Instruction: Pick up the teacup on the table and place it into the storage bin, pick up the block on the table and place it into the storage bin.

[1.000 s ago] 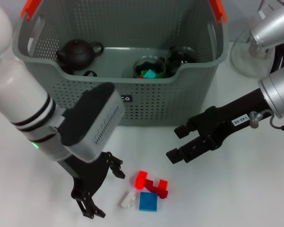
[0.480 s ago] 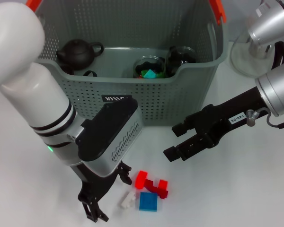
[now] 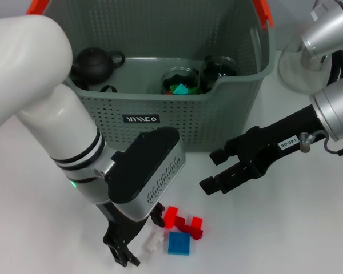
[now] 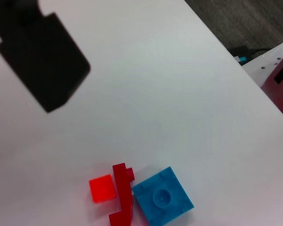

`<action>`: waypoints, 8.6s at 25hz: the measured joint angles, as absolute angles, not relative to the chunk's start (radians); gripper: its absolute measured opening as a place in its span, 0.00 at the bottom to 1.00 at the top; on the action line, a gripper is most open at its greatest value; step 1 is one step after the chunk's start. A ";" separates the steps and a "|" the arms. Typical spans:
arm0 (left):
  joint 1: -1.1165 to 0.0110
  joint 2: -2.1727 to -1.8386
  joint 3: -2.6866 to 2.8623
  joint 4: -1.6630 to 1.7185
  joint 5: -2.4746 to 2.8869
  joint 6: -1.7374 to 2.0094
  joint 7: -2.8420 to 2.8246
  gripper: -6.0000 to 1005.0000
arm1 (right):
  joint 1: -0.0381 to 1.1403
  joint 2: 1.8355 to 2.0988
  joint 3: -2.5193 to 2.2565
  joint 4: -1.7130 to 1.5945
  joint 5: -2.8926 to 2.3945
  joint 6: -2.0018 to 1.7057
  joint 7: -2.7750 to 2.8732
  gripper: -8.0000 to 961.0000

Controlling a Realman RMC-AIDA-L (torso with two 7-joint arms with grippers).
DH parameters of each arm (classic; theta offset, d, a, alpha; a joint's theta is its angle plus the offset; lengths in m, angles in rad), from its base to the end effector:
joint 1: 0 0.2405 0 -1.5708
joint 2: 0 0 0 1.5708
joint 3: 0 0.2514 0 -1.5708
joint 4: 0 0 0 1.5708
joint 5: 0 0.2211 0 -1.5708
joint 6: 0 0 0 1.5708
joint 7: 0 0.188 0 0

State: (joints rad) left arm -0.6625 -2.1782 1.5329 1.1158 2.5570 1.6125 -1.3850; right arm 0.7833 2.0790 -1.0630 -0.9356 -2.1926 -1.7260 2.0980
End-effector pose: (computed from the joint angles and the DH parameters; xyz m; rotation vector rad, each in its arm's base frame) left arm -0.1922 0.3104 -0.1180 2.7477 -0.6818 -0.6140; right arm 0.1422 0.3567 -0.0565 2.9185 -0.7841 -0.0749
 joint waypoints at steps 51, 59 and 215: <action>-0.684 -2.171 1.490 1.080 2.497 1.594 -1.428 0.41 | 0.784 2.080 -1.066 -0.936 -2.192 -1.726 2.090 0.98; -0.678 -2.166 1.248 1.159 2.493 1.743 -1.433 0.42 | 0.785 2.077 -1.063 -0.936 -2.192 -1.726 2.079 0.98; -0.654 -2.171 1.307 0.879 2.381 1.378 -1.437 0.64 | 0.767 2.065 -1.069 -0.870 -2.246 -1.735 2.010 0.98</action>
State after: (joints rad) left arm -0.6541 -2.1706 1.3069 0.8789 2.3808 1.3779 -1.4372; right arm 0.7669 2.0647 -1.0690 -0.8697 -2.2457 -1.7349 2.0099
